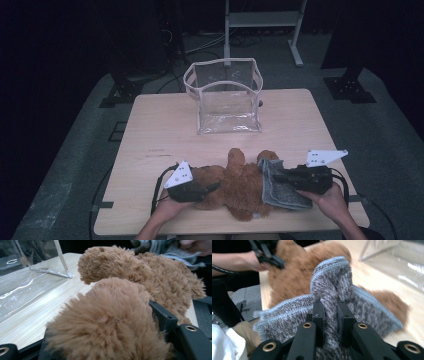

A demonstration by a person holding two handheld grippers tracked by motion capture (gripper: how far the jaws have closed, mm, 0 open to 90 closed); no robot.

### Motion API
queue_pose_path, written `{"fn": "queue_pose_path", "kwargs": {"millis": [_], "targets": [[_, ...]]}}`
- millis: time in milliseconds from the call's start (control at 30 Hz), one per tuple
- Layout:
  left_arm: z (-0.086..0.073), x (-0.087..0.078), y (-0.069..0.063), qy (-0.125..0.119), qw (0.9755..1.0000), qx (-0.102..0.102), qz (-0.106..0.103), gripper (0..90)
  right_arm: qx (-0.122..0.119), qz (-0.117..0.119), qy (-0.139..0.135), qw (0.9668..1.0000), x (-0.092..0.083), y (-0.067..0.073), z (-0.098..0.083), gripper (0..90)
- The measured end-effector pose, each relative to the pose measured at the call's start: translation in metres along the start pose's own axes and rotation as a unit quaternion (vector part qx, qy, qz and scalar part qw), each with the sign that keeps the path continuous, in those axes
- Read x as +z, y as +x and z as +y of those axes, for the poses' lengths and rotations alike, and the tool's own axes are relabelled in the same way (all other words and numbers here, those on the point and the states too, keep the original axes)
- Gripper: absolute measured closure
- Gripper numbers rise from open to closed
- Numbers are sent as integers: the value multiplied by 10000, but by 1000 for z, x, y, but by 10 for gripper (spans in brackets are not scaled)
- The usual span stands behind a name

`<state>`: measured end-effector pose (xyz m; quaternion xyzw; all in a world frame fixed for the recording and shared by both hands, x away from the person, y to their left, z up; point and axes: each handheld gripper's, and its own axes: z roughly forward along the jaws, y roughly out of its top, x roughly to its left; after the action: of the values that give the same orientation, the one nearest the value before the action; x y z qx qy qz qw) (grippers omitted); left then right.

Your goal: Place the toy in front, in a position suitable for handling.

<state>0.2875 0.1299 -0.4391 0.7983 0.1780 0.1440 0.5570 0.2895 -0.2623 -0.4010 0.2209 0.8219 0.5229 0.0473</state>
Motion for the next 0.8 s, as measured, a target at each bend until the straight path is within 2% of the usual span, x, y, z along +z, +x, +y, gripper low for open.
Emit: {"fn": "queue_pose_path", "kwargs": {"millis": [67, 167, 233, 300, 400, 467, 567, 633, 700, 800], "targets": [[1, 3, -2, -9, 10000, 17, 18, 383, -119, 133, -80, 9998, 7, 8, 10, 787], [1, 6, -3, -45, 10000, -16, 71, 383, -341, 316, -38, 9989, 24, 19, 22, 784], [0, 7, -3, -76, 9999, -41, 109, 385, -459, 331, 36, 9984, 34, 19, 26, 784], [0, 7, -4, -107, 9998, -70, 120, 388, -350, 302, 9, 9989, 33, 11, 23, 785], [1, 10, -5, -140, 9997, -109, 154, 388, -67, -57, 41, 10000, 22, -5, 15, 786], [2, 13, -7, -142, 9996, -117, 193, 390, 19, -139, 20, 9999, 16, -9, 14, 786], [7, 22, -8, -135, 9995, -56, 276, 393, -73, -58, -75, 9999, 17, -1, 22, 785], [10, 25, -5, -110, 9993, -97, 344, 400, -250, 0, 3, 9997, 24, 4, 31, 784], [11, 28, -1, -133, 9989, -193, 408, 403, -287, 0, 40, 9996, 28, 1, 36, 785], [12, 33, 4, -192, 9979, -344, 509, 406, -167, -50, 8, 9998, 30, -12, 41, 785]]}}
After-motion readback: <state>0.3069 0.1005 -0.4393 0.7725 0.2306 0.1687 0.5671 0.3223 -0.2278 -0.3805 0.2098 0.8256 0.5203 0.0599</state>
